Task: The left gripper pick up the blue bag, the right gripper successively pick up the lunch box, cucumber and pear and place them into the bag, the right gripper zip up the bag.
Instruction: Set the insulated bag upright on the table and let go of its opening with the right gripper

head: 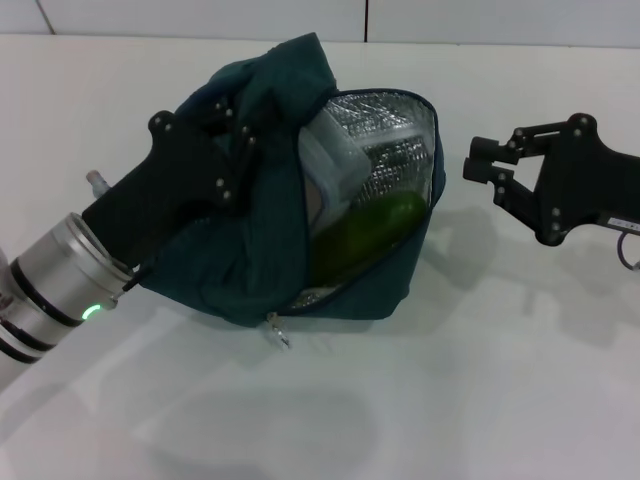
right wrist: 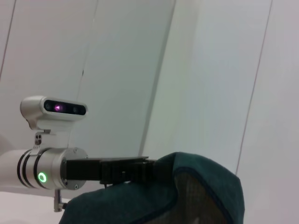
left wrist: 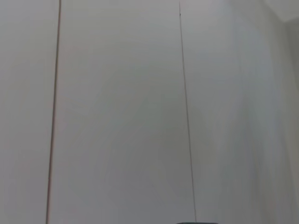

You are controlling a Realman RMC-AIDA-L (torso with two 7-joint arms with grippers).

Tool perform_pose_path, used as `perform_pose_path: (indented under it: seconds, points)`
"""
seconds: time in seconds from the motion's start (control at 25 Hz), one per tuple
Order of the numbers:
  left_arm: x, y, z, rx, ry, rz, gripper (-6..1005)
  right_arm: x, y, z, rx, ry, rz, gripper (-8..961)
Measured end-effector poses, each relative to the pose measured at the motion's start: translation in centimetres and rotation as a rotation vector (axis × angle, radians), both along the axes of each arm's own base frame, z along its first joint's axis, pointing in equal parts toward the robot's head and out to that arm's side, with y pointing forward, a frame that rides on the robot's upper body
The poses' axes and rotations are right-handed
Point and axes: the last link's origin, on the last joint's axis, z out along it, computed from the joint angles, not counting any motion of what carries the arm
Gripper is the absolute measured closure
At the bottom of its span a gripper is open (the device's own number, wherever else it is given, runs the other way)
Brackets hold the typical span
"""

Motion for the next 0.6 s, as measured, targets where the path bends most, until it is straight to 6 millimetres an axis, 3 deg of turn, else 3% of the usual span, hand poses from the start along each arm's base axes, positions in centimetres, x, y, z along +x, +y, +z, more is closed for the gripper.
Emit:
perform_pose_path:
  seconds: [0.36,0.6]
  points:
    - [-0.7,0.2,0.3,0.028,-0.019,0.062,907,1.8,-0.5,0.0,-0.119,-0.104,-0.099,893]
    - [-1.7,1.6,0.8,0.075,0.014,0.145,907,2.2,-0.9,-0.9,-0.143,-0.148,-0.112,751]
